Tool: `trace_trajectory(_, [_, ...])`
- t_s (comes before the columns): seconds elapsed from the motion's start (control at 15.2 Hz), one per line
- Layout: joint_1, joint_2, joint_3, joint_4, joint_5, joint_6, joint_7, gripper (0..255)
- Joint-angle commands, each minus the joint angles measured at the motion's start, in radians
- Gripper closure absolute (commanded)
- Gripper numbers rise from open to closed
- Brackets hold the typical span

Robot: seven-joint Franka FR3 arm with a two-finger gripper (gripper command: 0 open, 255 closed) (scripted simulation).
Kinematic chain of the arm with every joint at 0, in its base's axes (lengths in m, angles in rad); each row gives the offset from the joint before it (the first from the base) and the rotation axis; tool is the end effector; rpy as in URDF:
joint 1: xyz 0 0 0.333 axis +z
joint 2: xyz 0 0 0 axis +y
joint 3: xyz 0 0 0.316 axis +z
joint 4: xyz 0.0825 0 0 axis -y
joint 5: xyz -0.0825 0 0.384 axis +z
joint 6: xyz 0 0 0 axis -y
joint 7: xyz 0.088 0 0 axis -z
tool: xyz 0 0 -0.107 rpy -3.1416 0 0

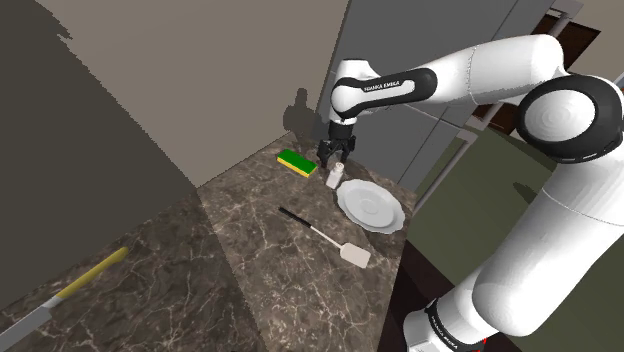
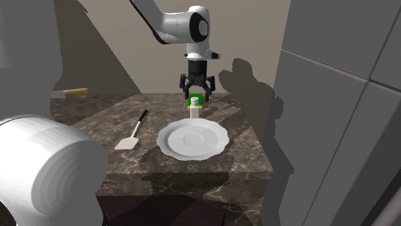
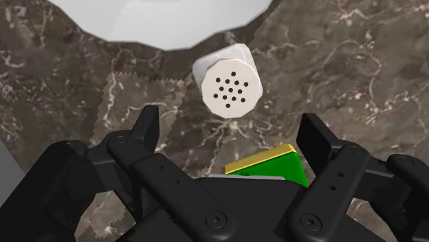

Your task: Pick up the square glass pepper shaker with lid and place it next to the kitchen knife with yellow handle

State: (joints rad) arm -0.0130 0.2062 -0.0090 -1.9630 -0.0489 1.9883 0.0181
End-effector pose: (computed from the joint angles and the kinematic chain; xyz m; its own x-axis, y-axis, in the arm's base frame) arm 0.5764 -0.0156 0.3562 0.9835 -0.0200 -0.1795 -0.0121 -0.9989 0.0455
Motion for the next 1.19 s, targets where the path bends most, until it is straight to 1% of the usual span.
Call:
trace_trajectory(0.0, [0.001,0.012,0.001,-0.014,0.000,0.026,0.003,0])
trace_trajectory(0.2, [0.000,0.027,0.000,-0.045,-0.002,0.072,0.004,0])
trace_trajectory(0.73, [0.000,0.027,0.000,-0.045,-0.002,0.072,0.004,0])
trace_trajectory(0.79, [0.000,0.027,0.000,-0.045,-0.002,0.072,0.004,255])
trace_trajectory(1.12, [0.000,0.027,0.000,-0.046,-0.002,0.072,0.004,255])
